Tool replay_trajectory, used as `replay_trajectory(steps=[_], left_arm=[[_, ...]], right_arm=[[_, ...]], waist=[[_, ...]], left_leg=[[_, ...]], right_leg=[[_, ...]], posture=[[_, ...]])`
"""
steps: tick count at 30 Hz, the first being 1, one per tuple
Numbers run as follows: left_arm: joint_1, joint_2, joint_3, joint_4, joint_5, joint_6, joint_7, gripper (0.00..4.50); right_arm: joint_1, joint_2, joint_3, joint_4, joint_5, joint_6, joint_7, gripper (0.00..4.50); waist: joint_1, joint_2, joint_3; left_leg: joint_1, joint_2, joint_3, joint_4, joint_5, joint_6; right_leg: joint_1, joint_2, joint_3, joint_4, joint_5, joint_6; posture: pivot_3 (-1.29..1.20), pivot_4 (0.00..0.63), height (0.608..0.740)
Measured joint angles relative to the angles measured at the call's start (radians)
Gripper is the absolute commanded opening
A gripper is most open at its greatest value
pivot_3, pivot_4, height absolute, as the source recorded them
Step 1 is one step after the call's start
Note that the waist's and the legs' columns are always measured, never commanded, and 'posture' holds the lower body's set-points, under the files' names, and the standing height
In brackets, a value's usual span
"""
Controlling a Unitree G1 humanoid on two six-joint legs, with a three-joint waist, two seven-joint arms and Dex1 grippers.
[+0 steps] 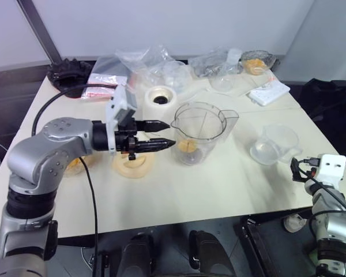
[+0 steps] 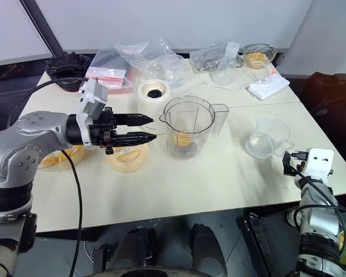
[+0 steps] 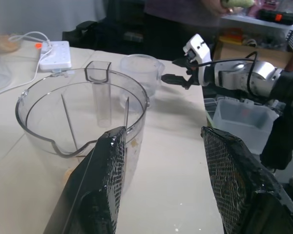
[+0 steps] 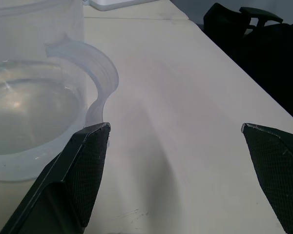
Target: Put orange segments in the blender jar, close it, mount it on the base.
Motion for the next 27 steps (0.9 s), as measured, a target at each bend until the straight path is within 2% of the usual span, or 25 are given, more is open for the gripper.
replay_trajectory(steps=[16, 27], left_arm=[[0.0, 0.003, -0.03, 0.003, 0.001, -0.022, 0.015, 2.51], [-0.001, 0.009, -0.037, 0.008, 0.004, -0.035, 0.017, 2.51]], right_arm=[[0.026, 0.03, 0.029, -0.12, 0.0, 0.06, -0.002, 4.5], [0.133, 0.062, 0.03, -0.256, 0.004, 0.109, -0.012, 4.5]], waist=[[-0.003, 0.0, 0.0], [0.001, 0.001, 0.0]], left_leg=[[0.0, 0.0, 0.0, -0.001, 0.0, 0.0], [0.0, 0.0, 0.0, -0.001, 0.0, 0.0]], right_leg=[[0.0, 0.0, 0.0, -0.001, -0.001, 0.001], [0.0, 0.0, 0.0, -0.002, -0.001, 0.001]], posture=[[0.0, 0.15, 0.74], [0.0, 0.15, 0.74]])
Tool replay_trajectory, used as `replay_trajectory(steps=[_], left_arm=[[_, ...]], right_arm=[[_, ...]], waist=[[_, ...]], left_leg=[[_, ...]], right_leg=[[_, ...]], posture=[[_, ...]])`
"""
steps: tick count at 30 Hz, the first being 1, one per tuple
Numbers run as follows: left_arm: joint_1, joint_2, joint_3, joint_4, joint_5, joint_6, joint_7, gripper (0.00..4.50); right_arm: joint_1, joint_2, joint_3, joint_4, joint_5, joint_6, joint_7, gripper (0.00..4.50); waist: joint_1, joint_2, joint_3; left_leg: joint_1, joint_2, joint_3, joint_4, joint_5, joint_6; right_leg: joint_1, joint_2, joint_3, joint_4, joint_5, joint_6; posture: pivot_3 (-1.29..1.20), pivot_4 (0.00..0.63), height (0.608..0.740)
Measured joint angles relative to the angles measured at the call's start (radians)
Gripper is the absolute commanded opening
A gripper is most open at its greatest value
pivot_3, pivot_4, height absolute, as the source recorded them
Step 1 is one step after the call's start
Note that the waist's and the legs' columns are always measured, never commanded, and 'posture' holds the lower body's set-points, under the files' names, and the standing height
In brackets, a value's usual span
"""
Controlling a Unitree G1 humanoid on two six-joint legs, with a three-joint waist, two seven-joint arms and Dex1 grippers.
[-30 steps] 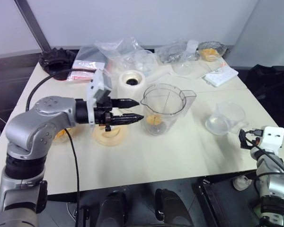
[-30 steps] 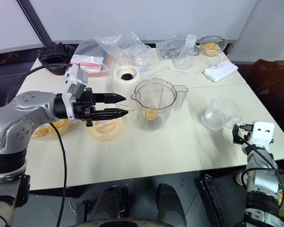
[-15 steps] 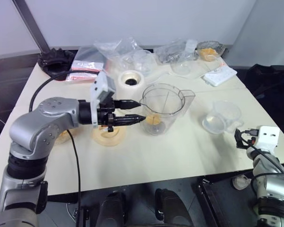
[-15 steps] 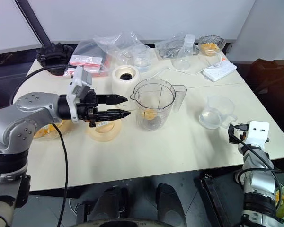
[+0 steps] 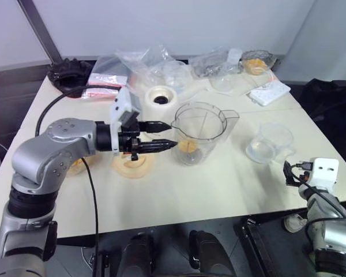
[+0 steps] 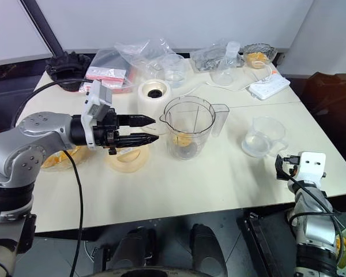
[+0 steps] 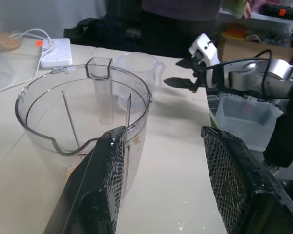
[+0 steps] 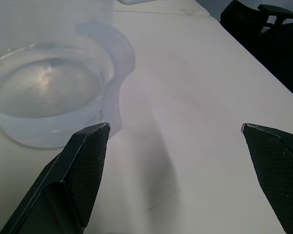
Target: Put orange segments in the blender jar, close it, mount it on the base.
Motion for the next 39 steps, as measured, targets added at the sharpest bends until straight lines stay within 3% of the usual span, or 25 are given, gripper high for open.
replay_trajectory(steps=[7, 13, 26, 30, 36, 39], left_arm=[[-0.001, -0.004, -0.025, 0.02, 0.013, -0.022, -0.001, 2.51], [-0.004, -0.004, -0.031, 0.028, 0.018, -0.032, -0.003, 2.51], [-0.007, 0.003, -0.03, 0.025, 0.019, -0.028, 0.018, 2.51], [-0.005, 0.018, -0.028, 0.011, 0.018, -0.018, 0.03, 2.57], [0.013, 0.051, -0.01, -0.009, -0.002, -0.006, 0.041, 2.57], [0.017, 0.063, 0.005, -0.01, -0.006, -0.006, 0.042, 2.57]], right_arm=[[-0.008, 0.023, 0.0, -0.024, 0.008, 0.009, -0.007, 4.5], [-0.085, 0.012, 0.001, 0.081, 0.003, -0.024, -0.007, 4.5], [-0.368, -0.048, 0.038, 0.617, -0.092, -0.276, -0.083, 4.5], [-0.458, -0.065, 0.058, 0.781, -0.101, -0.363, -0.079, 3.28], [-0.521, -0.085, 0.084, 0.911, -0.102, -0.446, -0.064, 0.14], [-0.534, -0.092, 0.092, 0.931, -0.101, -0.466, -0.064, 0.06]], waist=[[-0.001, 0.0, 0.0], [-0.001, 0.0, 0.0], [-0.004, 0.001, 0.001], [-0.007, 0.001, 0.001], [-0.003, 0.001, 0.002], [-0.004, 0.001, 0.002]], left_leg=[[0.0, 0.0, 0.0, 0.0, 0.0, 0.0], [0.0, 0.0, 0.0, -0.001, 0.0, 0.0], [0.0, -0.001, 0.001, -0.002, 0.0, 0.0], [0.0, -0.001, 0.001, -0.002, 0.0, 0.0], [-0.001, -0.001, 0.001, -0.003, 0.0, 0.0], [-0.001, -0.001, 0.001, -0.002, 0.0, 0.0]], right_leg=[[0.0, 0.0, 0.0, -0.001, 0.0, 0.0], [0.0, 0.0, 0.0, -0.001, 0.0, 0.0], [0.0, 0.0, 0.001, -0.002, 0.0, 0.0], [0.0, 0.0, 0.001, -0.002, 0.0, 0.0], [0.0, 0.0, 0.001, -0.002, 0.001, -0.001], [0.0, 0.0, 0.001, -0.002, 0.001, -0.001]], posture=[[0.0, 0.15, 0.74], [0.0, 0.15, 0.74], [0.0, 0.15, 0.74], [0.0, 0.15, 0.74], [0.0, 0.15, 0.74], [0.0, 0.15, 0.74]])
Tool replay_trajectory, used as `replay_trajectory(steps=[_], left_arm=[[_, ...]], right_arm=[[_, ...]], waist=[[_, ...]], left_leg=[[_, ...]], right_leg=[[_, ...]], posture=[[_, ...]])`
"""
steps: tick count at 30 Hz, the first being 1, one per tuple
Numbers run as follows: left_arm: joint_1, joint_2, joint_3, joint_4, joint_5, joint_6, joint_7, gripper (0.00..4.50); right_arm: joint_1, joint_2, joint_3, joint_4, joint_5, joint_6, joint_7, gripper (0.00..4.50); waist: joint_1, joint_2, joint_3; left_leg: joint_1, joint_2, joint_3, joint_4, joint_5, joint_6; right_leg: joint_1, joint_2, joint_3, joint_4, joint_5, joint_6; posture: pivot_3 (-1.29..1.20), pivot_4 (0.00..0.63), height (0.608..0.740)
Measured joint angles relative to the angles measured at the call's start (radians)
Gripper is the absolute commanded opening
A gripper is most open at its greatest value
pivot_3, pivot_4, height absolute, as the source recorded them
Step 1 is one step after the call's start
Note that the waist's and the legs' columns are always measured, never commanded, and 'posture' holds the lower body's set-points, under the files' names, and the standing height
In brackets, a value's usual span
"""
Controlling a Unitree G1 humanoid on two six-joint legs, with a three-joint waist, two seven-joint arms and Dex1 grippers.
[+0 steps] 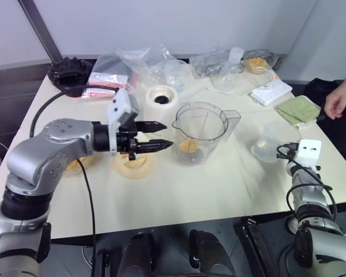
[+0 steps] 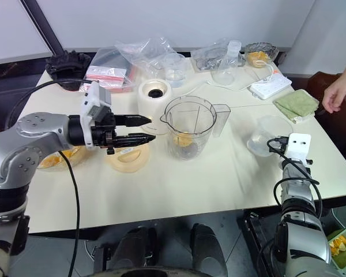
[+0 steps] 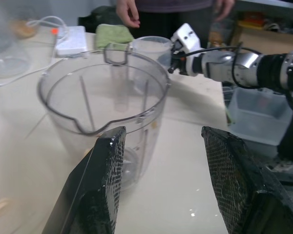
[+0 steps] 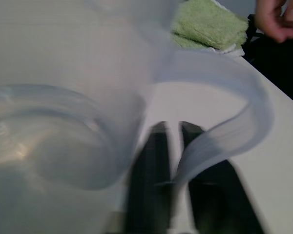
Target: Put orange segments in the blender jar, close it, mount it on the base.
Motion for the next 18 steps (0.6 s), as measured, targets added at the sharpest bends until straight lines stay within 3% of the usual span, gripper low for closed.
replay_trajectory(steps=[10, 14, 18], left_arm=[[0.022, 0.027, 0.009, -0.001, -0.027, 0.011, -0.001, 2.57], [0.026, 0.076, 0.019, 0.006, -0.042, 0.013, -0.049, 2.57], [0.02, 0.083, 0.021, 0.05, -0.03, -0.012, -0.085, 2.57]], right_arm=[[-0.003, -0.017, 0.029, -0.027, -0.009, -0.009, 0.01, 0.06], [-0.061, -0.103, 0.072, -0.162, -0.032, 0.069, 0.07, 0.06], [-0.2, -0.194, 0.108, -0.298, -0.032, 0.181, 0.177, 0.06]], waist=[[-0.003, 0.001, 0.001], [-0.005, 0.011, 0.012], [-0.007, 0.012, 0.013]], left_leg=[[0.0, 0.0, 0.0, 0.0, 0.0, 0.0], [0.0, 0.0, 0.003, 0.0, 0.0, 0.0], [0.0, 0.001, 0.003, -0.001, 0.0, 0.0]], right_leg=[[0.0, 0.0, 0.0, 0.0, 0.0, 0.0], [-0.002, 0.0, 0.004, 0.001, -0.001, 0.002], [-0.005, 0.002, 0.004, 0.003, -0.001, 0.002]], posture=[[0.0, 0.15, 0.74], [0.0, 0.15, 0.74], [0.0, 0.15, 0.74]])
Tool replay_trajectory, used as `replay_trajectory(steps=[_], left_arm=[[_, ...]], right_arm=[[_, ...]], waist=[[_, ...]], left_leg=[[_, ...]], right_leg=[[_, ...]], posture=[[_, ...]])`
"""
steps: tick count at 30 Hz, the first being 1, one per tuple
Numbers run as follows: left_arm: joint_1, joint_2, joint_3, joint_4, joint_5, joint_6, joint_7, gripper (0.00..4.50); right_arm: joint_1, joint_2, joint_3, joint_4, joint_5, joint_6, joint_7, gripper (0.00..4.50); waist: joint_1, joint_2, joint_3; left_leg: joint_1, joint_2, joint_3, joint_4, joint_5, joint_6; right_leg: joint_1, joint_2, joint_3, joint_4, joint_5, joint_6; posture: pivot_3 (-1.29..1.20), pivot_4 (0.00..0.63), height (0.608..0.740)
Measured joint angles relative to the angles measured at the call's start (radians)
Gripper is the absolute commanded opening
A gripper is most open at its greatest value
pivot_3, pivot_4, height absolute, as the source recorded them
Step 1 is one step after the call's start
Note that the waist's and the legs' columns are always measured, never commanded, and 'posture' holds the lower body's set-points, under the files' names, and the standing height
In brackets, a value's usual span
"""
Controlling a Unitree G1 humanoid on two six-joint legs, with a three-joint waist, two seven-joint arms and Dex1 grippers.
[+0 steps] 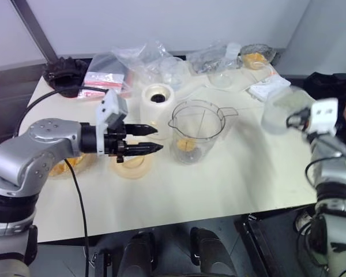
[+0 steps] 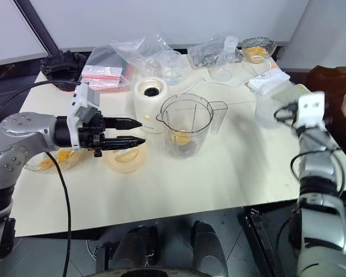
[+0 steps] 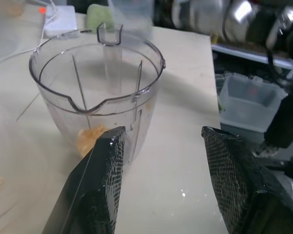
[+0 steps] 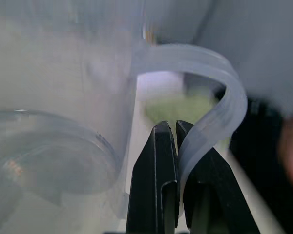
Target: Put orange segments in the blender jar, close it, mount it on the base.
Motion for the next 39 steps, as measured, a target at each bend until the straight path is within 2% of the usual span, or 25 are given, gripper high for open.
replay_trajectory(steps=[4, 9, 12, 18, 28, 39], left_arm=[[-0.033, 0.007, 0.0, 0.069, 0.049, -0.045, -0.015, 2.57], [-0.051, 0.01, 0.0, 0.134, 0.097, -0.086, -0.032, 2.57], [-0.051, 0.016, 0.0, 0.141, 0.107, -0.1, -0.045, 2.57], [-0.041, 0.012, 0.0, 0.142, 0.122, -0.11, -0.044, 2.57], [-0.029, -0.001, 0.0, 0.124, 0.123, -0.109, -0.024, 2.57], [-0.03, -0.022, 0.0, 0.118, 0.127, -0.109, -0.013, 2.57]], right_arm=[[-0.09, -0.023, 0.037, -0.1, 0.003, 0.083, 0.098, 0.06], [-0.1, -0.003, 0.094, -0.174, 0.006, 0.133, 0.197, 0.06], [-0.102, -0.004, 0.12, -0.229, 0.002, 0.136, 0.236, 0.06], [-0.146, -0.001, 0.159, -0.327, 0.0, 0.147, 0.295, 0.06], [-0.158, -0.01, 0.221, -0.362, -0.039, 0.027, 0.392, 0.06], [-0.167, -0.023, 0.25, -0.347, -0.13, -0.112, 0.4, 0.06]], waist=[[0.006, -0.001, 0.0], [0.011, -0.001, 0.0], [0.011, -0.001, 0.0], [0.011, -0.001, 0.0], [0.011, -0.001, 0.0], [0.01, -0.001, 0.0]], left_leg=[[0.0, 0.001, -0.001, -0.002, 0.0, 0.0], [-0.006, -0.001, 0.001, -0.002, 0.0, 0.0], [-0.016, -0.001, 0.001, 0.002, 0.0, 0.0], [-0.016, 0.0, 0.001, 0.002, 0.0, 0.0], [-0.016, 0.0, 0.001, 0.002, 0.0, 0.0], [-0.016, 0.0, 0.001, 0.003, 0.0, 0.0]], right_leg=[[0.0, 0.001, -0.001, -0.001, 0.001, -0.002], [-0.003, -0.002, -0.001, -0.003, 0.001, -0.002], [-0.012, -0.002, -0.001, -0.002, 0.004, 0.001], [-0.012, -0.002, -0.002, -0.001, 0.004, 0.001], [-0.012, -0.002, -0.002, 0.0, 0.004, 0.001], [-0.012, -0.002, -0.002, 0.001, 0.004, 0.001]], posture=[[0.0, 0.15, 0.74], [0.0, 0.15, 0.74], [0.0, 0.15, 0.74], [0.0, 0.15, 0.74], [0.0, 0.15, 0.74], [0.0, 0.15, 0.74]])
